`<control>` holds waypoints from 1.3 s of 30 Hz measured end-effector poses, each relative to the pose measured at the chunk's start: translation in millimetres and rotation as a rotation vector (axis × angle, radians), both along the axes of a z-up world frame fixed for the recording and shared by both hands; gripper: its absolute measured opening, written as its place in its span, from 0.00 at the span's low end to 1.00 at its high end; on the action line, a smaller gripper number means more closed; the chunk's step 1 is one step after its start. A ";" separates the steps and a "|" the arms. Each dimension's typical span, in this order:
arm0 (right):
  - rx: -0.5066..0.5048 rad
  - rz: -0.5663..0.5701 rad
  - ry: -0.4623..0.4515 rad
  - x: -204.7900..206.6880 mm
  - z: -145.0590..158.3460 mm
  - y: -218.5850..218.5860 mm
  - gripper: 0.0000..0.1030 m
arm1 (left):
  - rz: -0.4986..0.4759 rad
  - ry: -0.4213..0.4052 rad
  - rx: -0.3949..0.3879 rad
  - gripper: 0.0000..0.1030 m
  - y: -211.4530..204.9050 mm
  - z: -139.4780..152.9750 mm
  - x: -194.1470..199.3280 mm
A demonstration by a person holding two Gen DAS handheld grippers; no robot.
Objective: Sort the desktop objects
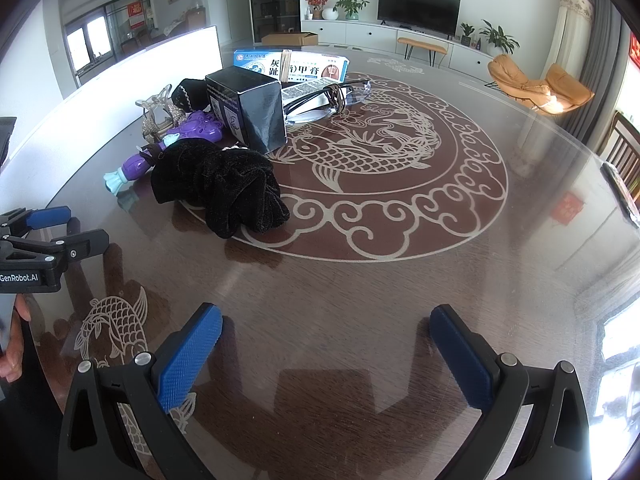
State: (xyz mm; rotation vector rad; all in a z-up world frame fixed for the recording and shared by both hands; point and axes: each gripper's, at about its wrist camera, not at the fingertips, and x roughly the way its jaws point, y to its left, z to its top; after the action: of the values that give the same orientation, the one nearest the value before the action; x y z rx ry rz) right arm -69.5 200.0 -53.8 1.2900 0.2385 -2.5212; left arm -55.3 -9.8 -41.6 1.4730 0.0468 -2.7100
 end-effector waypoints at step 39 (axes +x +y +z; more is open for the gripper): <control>0.000 -0.001 0.000 0.1 0.1 0.0 1.00 | -0.215 -0.008 0.089 0.21 11.9 15.3 -62.9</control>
State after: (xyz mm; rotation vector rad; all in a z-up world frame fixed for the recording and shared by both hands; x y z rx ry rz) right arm -69.4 200.0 -53.7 1.2905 0.2385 -2.5217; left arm -118.2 2.1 -26.3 1.5999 0.0091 -2.9049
